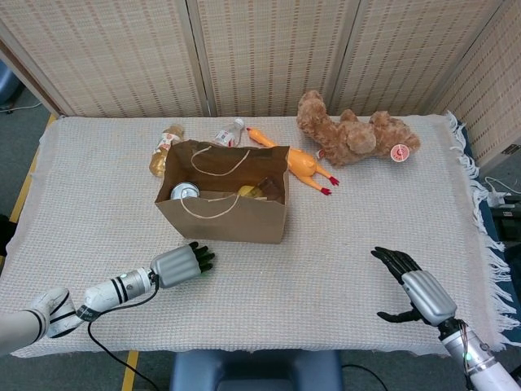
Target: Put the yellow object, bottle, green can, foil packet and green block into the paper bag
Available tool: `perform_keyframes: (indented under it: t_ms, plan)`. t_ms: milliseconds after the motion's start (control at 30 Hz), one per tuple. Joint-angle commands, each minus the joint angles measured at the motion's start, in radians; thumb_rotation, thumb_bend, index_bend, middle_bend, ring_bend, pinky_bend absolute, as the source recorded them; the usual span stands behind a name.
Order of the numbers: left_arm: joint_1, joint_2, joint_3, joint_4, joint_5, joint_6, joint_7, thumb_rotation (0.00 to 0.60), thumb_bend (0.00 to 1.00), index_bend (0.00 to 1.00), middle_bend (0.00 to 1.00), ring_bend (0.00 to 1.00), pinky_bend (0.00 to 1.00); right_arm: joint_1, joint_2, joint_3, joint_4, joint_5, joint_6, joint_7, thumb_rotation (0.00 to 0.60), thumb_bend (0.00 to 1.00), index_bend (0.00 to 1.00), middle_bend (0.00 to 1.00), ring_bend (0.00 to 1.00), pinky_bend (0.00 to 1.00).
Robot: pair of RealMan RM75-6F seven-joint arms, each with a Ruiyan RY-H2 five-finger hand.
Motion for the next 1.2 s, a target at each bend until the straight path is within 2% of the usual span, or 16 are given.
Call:
perform_keyframes:
  t_ms: [33,233,367,467,567,733,1000,1100,1200]
  plan:
    - [0.046,0.096,0.001,-0.088,-0.035,0.041,0.064,0.6,0.71,0.59,0.67,0.6,0.73,-0.001,0.0,0.0,0.001,-0.002,0.002,0.0,0.6,0.03,0.0,0.0,0.0,0.0]
    - [0.149,0.235,-0.045,-0.181,-0.187,0.098,0.131,0.6,0.71,0.62,0.69,0.62,0.73,-0.004,-0.003,0.0,0.004,-0.004,0.01,-0.003,0.6,0.03,0.0,0.0,0.0,0.0]
    - [0.216,0.299,-0.076,-0.171,-0.273,0.151,0.159,0.6,0.71,0.62,0.7,0.62,0.73,-0.005,-0.005,0.001,0.004,-0.004,0.012,-0.012,0.6,0.03,0.0,0.0,0.0,0.0]
    - [0.273,0.311,-0.123,-0.154,-0.371,0.198,0.166,0.6,0.71,0.62,0.7,0.62,0.72,-0.007,-0.007,0.003,0.003,-0.003,0.015,-0.018,0.6,0.03,0.0,0.0,0.0,0.0]
    - [0.316,0.292,-0.198,-0.153,-0.484,0.252,0.158,0.6,0.71,0.61,0.7,0.62,0.72,-0.008,-0.009,0.003,0.003,-0.004,0.017,-0.026,0.6,0.03,0.0,0.0,0.0,0.0]
    - [0.348,0.205,-0.374,-0.225,-0.655,0.381,0.084,0.6,0.71,0.61,0.7,0.63,0.72,-0.009,-0.013,0.004,0.002,-0.007,0.02,-0.036,0.6,0.03,0.0,0.0,0.0,0.0]
    - [0.296,0.109,-0.631,-0.495,-0.873,0.428,-0.042,0.6,0.71,0.61,0.69,0.62,0.72,-0.011,-0.015,0.003,0.001,-0.007,0.021,-0.043,0.6,0.03,0.0,0.0,0.0,0.0]
    - [0.263,0.084,-0.701,-0.597,-0.945,0.413,-0.064,0.6,0.71,0.61,0.68,0.62,0.73,-0.011,-0.015,0.003,0.004,-0.007,0.021,-0.039,0.6,0.03,0.0,0.0,0.0,0.0]
    - [0.225,0.063,-0.734,-0.647,-0.969,0.404,-0.047,0.6,0.71,0.61,0.68,0.62,0.72,-0.01,-0.013,0.003,0.005,-0.008,0.02,-0.036,0.6,0.03,0.0,0.0,0.0,0.0]
